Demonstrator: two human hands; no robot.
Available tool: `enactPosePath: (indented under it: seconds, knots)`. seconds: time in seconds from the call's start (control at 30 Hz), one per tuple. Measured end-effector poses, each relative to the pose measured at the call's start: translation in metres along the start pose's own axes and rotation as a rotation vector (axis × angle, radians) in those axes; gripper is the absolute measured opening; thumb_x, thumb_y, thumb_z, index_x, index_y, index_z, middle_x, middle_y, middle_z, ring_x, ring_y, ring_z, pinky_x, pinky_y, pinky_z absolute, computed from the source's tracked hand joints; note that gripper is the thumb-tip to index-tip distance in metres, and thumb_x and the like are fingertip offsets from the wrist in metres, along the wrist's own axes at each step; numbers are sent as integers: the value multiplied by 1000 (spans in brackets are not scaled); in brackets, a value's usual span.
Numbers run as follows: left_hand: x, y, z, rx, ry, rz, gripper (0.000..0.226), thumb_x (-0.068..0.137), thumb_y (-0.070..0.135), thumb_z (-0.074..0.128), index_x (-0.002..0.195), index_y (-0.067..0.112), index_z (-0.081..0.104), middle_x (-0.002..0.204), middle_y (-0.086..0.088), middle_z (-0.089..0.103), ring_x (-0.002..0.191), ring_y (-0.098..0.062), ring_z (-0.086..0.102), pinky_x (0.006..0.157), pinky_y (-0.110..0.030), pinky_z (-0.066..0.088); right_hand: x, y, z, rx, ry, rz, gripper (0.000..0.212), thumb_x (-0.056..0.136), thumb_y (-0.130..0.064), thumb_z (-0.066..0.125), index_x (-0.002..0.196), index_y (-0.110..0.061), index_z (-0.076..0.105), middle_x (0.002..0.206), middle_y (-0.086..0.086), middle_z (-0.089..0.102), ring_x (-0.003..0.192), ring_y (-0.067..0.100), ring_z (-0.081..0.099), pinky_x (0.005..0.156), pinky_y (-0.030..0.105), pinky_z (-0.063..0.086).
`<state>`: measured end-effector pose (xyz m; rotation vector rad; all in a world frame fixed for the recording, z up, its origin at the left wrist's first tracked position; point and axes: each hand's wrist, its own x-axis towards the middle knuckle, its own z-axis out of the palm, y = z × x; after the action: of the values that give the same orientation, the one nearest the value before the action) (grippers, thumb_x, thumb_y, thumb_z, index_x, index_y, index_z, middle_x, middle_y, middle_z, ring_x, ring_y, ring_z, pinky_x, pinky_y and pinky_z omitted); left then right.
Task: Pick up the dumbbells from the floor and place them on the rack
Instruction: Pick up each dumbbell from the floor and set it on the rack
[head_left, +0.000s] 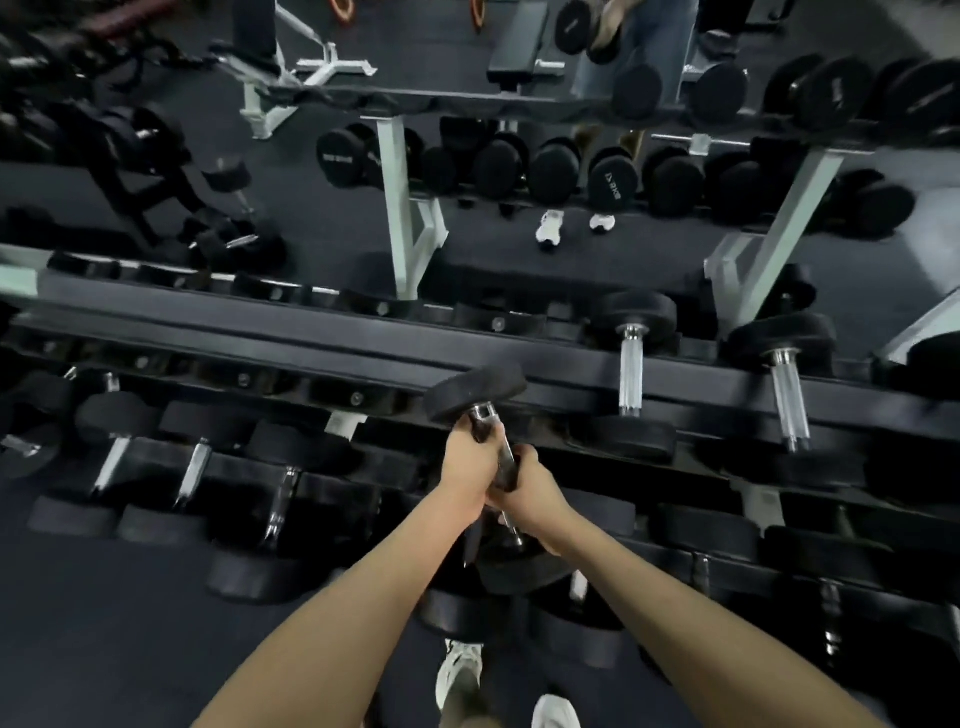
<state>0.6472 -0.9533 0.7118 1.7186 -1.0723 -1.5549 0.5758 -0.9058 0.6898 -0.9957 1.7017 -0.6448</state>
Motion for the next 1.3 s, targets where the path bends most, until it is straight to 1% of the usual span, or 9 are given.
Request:
enactPosePath:
  seconds: [0.07,0.17,0.3,0.47,0.67,0.93,1.03,1.17,1.3]
  knots:
    - [32,13,1,28,-25,-28,17,94,27,52,105,14,55,86,2,60,92,-19,57,80,-29,43,28,-12,-1,45,21,36,63,80,-25,70,128,-8,34,111,9,64,91,23,65,80,41,57]
    - [80,33,-3,106,-81,-70,26,92,28,55,110,9,58,95,-5,64,98,-24,62,83,-32,48,70,-31,2,140,45,97,59,81,-20,70,128,-10,35,106,9,64,76,22,64,71,40,57]
    - [142,56,-4,268,-148,-77,34,91,31,56,116,7,58,106,-10,67,104,-29,63,96,-41,50,123,-52,11,245,114,174,54,83,-16,68,126,-11,36,103,6,62,79,21,63,73,42,56]
    - [202,72,1,507,-299,7,37,91,35,53,120,11,54,113,-10,67,106,-29,62,97,-44,47,176,-66,21,422,216,246,47,86,-11,64,124,-15,36,91,0,59,74,16,60,70,40,56]
    - [222,80,10,649,-388,86,48,94,41,47,136,19,43,123,-2,62,112,-26,60,94,-36,47,199,-65,17,395,270,358,29,90,-10,56,111,-11,37,89,3,56,63,11,52,39,15,41]
    - [224,79,11,628,-411,62,51,93,41,49,139,20,40,132,-3,58,121,-26,55,97,-36,44,199,-66,11,330,268,368,43,87,-7,60,123,-6,37,92,1,59,69,8,58,44,13,46]
    - [224,80,7,641,-415,57,52,91,42,52,138,21,41,130,-3,59,120,-27,56,97,-36,45,195,-69,9,283,286,349,53,83,-18,69,125,-8,37,99,2,61,77,8,59,57,19,50]
    - [219,80,-9,583,-345,67,49,89,43,56,130,17,48,121,-3,64,112,-23,60,97,-40,48,180,-71,5,86,360,301,62,82,-30,69,130,-10,36,109,5,64,91,19,63,71,30,51]
    - [201,75,-31,506,-195,71,45,90,40,55,126,14,52,122,-3,63,114,-22,58,100,-36,45,147,-71,1,-208,460,201,70,84,-43,63,138,-15,29,118,7,63,101,26,63,74,34,49]
